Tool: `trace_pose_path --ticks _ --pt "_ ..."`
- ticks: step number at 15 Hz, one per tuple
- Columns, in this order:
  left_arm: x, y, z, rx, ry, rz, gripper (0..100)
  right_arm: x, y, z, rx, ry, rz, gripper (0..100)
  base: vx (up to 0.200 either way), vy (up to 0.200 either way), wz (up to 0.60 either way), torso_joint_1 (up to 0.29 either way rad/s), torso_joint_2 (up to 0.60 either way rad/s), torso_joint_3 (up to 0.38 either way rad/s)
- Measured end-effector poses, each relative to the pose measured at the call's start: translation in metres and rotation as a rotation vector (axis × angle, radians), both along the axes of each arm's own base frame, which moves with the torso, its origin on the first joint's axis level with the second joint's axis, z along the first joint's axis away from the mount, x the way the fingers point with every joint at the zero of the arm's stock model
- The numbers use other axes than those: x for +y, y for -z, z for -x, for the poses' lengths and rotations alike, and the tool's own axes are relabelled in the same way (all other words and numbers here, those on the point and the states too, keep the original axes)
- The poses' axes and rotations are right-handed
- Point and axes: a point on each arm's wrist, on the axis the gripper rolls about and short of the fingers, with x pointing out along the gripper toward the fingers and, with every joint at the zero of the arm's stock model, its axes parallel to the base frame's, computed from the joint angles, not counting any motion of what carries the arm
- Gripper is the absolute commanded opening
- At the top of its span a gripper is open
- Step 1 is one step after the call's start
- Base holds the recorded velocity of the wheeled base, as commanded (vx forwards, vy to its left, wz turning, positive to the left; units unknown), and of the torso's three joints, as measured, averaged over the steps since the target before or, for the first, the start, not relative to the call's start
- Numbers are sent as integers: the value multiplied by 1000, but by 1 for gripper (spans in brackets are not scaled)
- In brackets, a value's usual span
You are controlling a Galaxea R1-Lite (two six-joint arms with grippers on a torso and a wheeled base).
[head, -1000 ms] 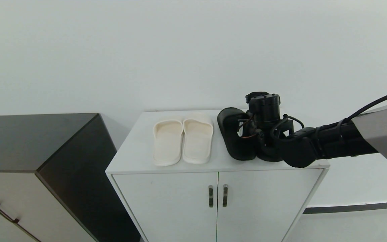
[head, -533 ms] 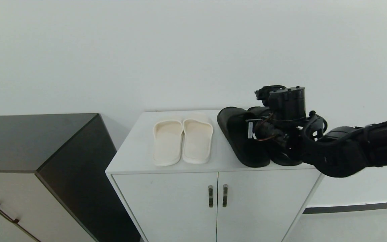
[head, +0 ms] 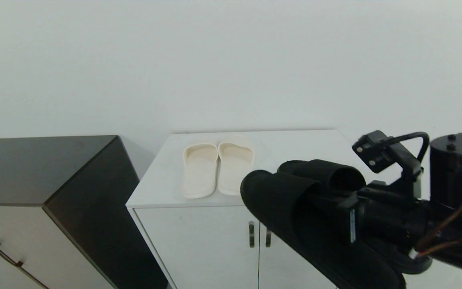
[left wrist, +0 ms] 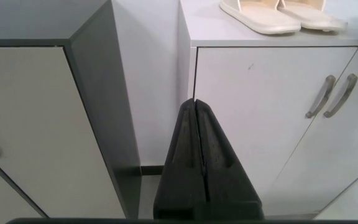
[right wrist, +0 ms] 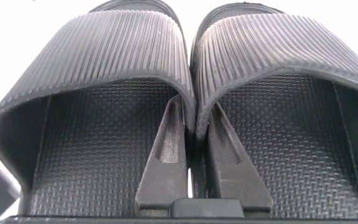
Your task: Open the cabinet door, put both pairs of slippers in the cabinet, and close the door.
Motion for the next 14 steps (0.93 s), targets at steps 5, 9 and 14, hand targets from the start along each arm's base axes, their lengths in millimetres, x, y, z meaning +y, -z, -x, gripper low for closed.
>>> trace_pose_path --ticks 5,9,14 --pt "0 0 0 0 0 -1 0 -15 2 23 -14 -77 -2 0 -120 0 0 5 1 -1" --pt "0 0 0 0 0 0 0 -20 9 29 -25 -143 32 0 -150 0 0 -3 1 1" --pt "0 0 0 0 -1 2 0 -23 13 31 -25 -151 53 0 0 0 0 0 0 0"
